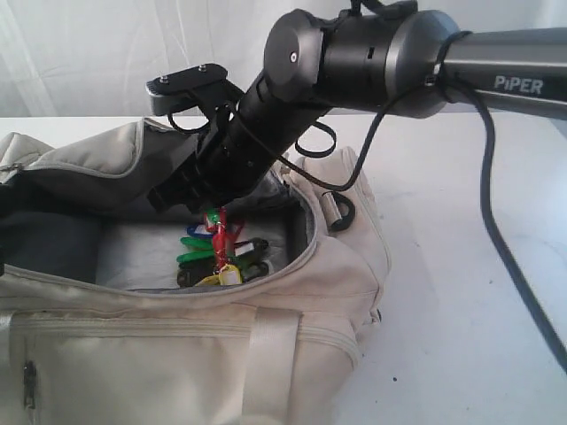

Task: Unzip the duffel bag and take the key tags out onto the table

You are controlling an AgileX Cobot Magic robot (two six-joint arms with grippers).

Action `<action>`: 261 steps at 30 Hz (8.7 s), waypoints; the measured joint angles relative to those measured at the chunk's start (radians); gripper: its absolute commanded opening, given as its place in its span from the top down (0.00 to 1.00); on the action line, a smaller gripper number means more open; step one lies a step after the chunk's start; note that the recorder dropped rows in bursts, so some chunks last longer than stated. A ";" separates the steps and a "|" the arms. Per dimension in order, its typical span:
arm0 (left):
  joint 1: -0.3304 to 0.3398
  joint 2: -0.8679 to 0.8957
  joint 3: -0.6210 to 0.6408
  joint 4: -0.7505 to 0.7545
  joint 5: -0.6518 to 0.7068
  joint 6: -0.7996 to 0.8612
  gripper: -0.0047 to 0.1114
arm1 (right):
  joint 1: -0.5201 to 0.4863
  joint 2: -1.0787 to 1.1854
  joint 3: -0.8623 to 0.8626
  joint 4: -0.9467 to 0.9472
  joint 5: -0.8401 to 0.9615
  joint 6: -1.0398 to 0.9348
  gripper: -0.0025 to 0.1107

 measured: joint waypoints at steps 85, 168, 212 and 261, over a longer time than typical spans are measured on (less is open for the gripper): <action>0.000 0.000 0.000 0.000 -0.013 -0.004 0.96 | -0.134 -0.391 0.002 -0.260 0.314 0.125 0.98; 0.000 -0.058 0.000 0.026 0.018 0.000 0.96 | -0.471 -1.207 0.734 -0.315 0.054 0.201 0.98; 0.241 -0.675 0.000 0.026 0.016 0.000 0.96 | -0.471 -1.207 0.734 -0.315 0.054 0.205 0.98; 0.243 -0.676 0.469 0.024 0.179 0.003 0.96 | -0.471 -1.209 0.734 -0.315 0.056 0.207 0.98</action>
